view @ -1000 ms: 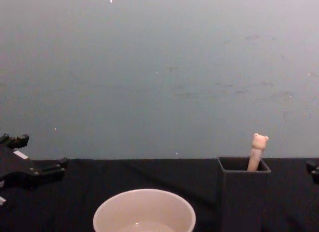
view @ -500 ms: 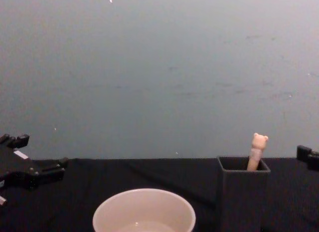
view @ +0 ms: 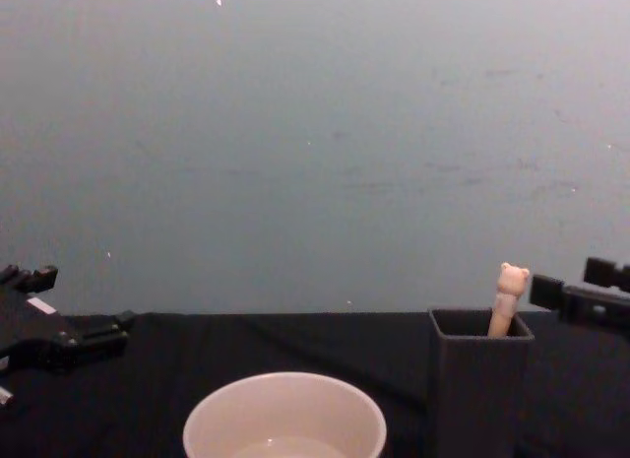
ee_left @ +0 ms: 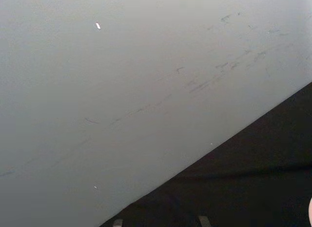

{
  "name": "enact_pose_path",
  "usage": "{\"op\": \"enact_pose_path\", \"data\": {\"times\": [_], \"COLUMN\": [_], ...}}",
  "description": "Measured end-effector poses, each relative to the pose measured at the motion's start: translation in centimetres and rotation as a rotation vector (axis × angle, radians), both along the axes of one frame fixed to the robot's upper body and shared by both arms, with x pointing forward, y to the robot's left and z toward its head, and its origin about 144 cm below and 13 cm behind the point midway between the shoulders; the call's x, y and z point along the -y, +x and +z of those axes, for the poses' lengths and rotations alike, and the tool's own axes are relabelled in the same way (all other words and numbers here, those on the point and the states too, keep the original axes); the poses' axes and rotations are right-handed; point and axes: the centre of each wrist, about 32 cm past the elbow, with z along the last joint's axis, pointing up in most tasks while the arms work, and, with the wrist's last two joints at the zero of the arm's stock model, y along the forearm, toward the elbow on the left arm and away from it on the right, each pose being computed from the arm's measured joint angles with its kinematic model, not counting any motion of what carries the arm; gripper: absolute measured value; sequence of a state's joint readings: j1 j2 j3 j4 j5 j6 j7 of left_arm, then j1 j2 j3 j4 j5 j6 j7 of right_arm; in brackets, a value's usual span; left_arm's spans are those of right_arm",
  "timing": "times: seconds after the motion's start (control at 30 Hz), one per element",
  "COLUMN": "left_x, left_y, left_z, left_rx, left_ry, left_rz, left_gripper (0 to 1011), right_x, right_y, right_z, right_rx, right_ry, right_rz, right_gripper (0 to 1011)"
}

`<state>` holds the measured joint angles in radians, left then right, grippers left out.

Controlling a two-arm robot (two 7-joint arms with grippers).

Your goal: Pick up the stirring spoon with one hand, stir inside the cup, then place it back in its original position.

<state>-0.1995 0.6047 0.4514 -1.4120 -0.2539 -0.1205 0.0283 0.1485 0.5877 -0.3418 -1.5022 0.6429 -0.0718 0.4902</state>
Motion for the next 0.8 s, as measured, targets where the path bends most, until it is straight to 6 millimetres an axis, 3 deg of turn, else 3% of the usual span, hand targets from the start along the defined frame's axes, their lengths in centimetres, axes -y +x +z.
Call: {"op": "enact_pose_path", "data": {"times": [0.4,0.8], "left_x": [0.0,0.0], "left_y": [0.0,0.0], "left_z": [0.0,0.0], "left_rx": [0.000,0.000], "left_ry": [0.000,0.000], "left_rz": [0.000,0.000], "left_gripper": [1001,1001], "right_x": [-1.8,-2.5], "right_y": [3.2,4.4], "right_z": [-0.8,-1.1], "right_rx": [-0.031,-0.042], "right_ry": [0.015,0.022], "right_rz": [0.041,0.069], "right_gripper": [1002,1002]}}
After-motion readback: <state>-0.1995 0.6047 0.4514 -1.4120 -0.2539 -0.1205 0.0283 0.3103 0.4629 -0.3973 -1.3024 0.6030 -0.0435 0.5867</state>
